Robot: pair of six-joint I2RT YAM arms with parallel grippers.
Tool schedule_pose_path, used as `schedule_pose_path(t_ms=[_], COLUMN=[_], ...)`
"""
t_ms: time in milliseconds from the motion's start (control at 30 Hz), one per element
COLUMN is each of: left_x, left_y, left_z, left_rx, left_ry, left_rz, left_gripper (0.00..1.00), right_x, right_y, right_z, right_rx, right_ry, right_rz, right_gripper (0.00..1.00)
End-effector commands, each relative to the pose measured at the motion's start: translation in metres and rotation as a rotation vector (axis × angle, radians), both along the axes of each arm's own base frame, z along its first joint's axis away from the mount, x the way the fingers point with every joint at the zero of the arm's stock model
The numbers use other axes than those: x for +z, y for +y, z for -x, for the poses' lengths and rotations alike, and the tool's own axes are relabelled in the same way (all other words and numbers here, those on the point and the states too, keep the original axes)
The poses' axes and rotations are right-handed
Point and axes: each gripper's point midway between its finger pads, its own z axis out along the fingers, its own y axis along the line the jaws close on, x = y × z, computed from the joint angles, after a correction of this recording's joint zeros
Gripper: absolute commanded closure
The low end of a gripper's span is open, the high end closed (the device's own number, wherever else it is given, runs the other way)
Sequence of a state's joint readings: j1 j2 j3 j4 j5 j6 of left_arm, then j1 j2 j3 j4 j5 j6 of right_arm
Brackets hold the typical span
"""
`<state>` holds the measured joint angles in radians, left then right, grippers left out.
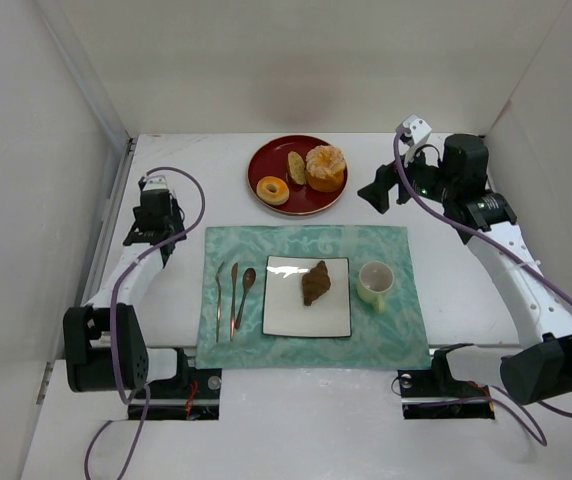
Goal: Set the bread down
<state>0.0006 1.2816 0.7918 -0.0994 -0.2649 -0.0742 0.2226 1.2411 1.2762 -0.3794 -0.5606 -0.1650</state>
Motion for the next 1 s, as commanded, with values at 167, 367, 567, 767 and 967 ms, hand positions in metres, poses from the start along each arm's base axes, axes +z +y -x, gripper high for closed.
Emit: schedule_pose_path(t_ms=[167, 367, 567, 767, 967], left_x=[-0.004, -0.031, -0.047, -0.06, -0.081], left_y=[0.006, 0.005, 0.001, -0.005, -0.006], left_z=[-0.028, -0.031, -0.03, -0.029, -0.022], left_rx=[-0.04, -0.057, -0.073, -0.095, -0.089], left_ry=[-0.029, 0.062, 0.112, 0.17, 0.249], left_rz=[0.01, 0.029, 0.049, 0.078, 0.107], left_gripper=[0.52, 0.48, 0.44, 0.39, 0.36], right_x=[0.022, 0.022, 0.022, 0.022, 0.022], right_y=[0.001, 0.001, 0.001, 0.001, 0.001], right_z=[0.0, 0.0, 0.0, 0.0, 0.0], right_rx=[0.013, 0.013, 0.013, 0.013, 0.013], right_ry=[-0.08, -0.08, -0.08, -0.08, -0.08], right_rz=[-0.024, -0.024, -0.024, -0.024, -0.024], right_gripper=[0.0, 0.0, 0.0, 0.0, 0.0])
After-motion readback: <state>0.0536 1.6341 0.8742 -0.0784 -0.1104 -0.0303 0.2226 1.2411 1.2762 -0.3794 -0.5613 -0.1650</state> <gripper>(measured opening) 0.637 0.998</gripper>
